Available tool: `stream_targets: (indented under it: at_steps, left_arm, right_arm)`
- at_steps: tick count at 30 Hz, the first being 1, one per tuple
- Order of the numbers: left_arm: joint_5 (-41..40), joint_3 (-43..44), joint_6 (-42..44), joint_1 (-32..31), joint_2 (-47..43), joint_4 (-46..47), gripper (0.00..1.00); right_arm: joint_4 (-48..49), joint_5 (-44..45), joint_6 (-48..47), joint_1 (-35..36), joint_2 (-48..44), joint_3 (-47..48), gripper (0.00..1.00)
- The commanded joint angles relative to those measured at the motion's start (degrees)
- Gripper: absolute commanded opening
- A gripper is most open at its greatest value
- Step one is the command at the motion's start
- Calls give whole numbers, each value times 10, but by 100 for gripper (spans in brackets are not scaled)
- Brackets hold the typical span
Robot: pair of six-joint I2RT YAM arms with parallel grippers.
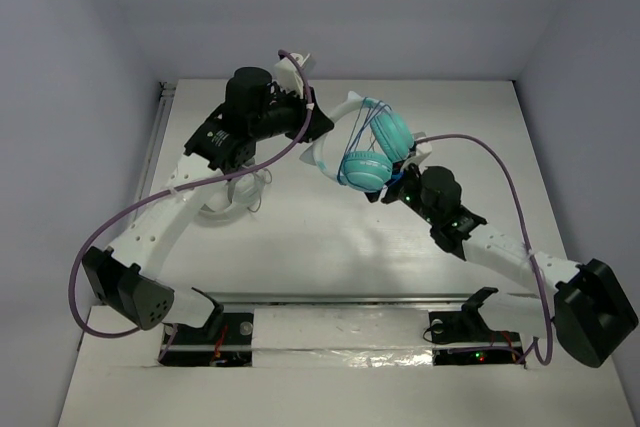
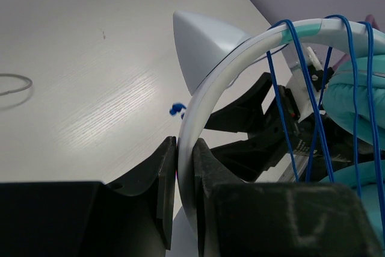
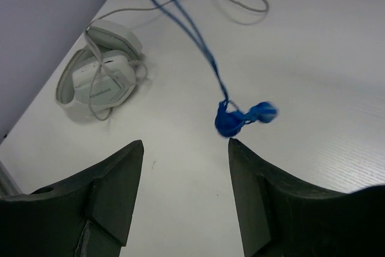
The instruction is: Wrap the headphones
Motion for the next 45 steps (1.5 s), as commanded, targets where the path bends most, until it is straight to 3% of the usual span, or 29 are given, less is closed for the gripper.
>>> stream_targets:
  at_steps: [1,6,13,17,20,21,28,32,34,45]
  left_arm:
    - [13,25,-15,-3,-41,34,0]
    - [16,25,-13,-3,-39,30,0]
    - [10,41,-5,-3,-30,24,0]
    - [20,34,-8,-3,-28,31,0]
    - [24,20,-14,-3,-35,39,0]
    - [24,16,-15,-3,-38,39,0]
    - [18,18,-17,-3,-42,33,0]
    - [-9,26,-32,-3,-35,55,0]
    - [-19,26,-52,-3,-22,71,0]
    - [-121,16,-168,-3,75,226,0]
  right_arm:
    - [33,25,-32,-1,26,49,65]
    - [21,86,-47,-1,27,61,64]
    - [-2,83,-24,-1,7,39,55]
    - [17,65,-25,-1,22,41,63]
    - [50,33,-26,-1,54,55,62]
    - [59,15,-26,-1,61,58,61]
    - [120,3,-19,-1,97,64,21]
    - [118,-19,6,-1,83,41,19]
    - [122,-34,24,-1,65,20,12]
    - [137,-100,165,-1,9,-40,8]
